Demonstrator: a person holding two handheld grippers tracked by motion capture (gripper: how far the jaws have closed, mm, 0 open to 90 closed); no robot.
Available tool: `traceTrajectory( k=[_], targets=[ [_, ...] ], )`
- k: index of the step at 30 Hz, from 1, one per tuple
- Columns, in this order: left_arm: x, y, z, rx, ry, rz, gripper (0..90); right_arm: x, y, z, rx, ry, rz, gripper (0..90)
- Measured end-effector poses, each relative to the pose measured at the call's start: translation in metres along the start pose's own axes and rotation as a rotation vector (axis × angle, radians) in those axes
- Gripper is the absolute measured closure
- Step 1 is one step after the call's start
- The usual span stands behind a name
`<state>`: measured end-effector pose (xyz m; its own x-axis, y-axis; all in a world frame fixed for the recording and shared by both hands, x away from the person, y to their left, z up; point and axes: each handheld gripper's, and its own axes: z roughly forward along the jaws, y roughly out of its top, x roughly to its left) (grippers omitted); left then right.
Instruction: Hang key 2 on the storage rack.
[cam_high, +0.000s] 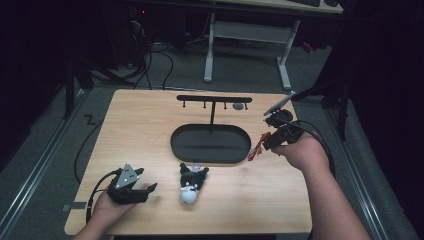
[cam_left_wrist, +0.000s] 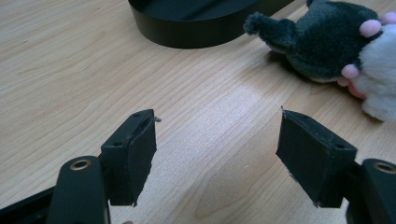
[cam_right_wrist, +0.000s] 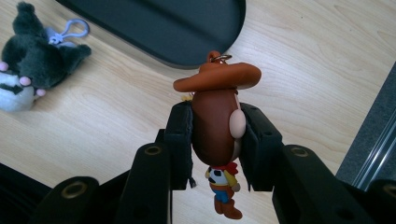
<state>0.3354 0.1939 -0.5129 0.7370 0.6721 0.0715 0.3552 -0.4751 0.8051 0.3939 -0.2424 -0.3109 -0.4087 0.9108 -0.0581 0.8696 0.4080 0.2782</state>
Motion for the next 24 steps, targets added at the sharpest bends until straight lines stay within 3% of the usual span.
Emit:
traceTrajectory(
  k=[14,24],
  targets=[
    [0.004,0.002,0.001,-0.005,-0.005,-0.004,28.7,0.004,0.032,0.004,0.037,0.012,-0.02,67.4],
    [0.004,0.001,-0.001,-0.004,-0.001,-0.004,28.8,0.002,0.054,-0.003,0.006,-0.002,-0.002,67.3]
  ],
)
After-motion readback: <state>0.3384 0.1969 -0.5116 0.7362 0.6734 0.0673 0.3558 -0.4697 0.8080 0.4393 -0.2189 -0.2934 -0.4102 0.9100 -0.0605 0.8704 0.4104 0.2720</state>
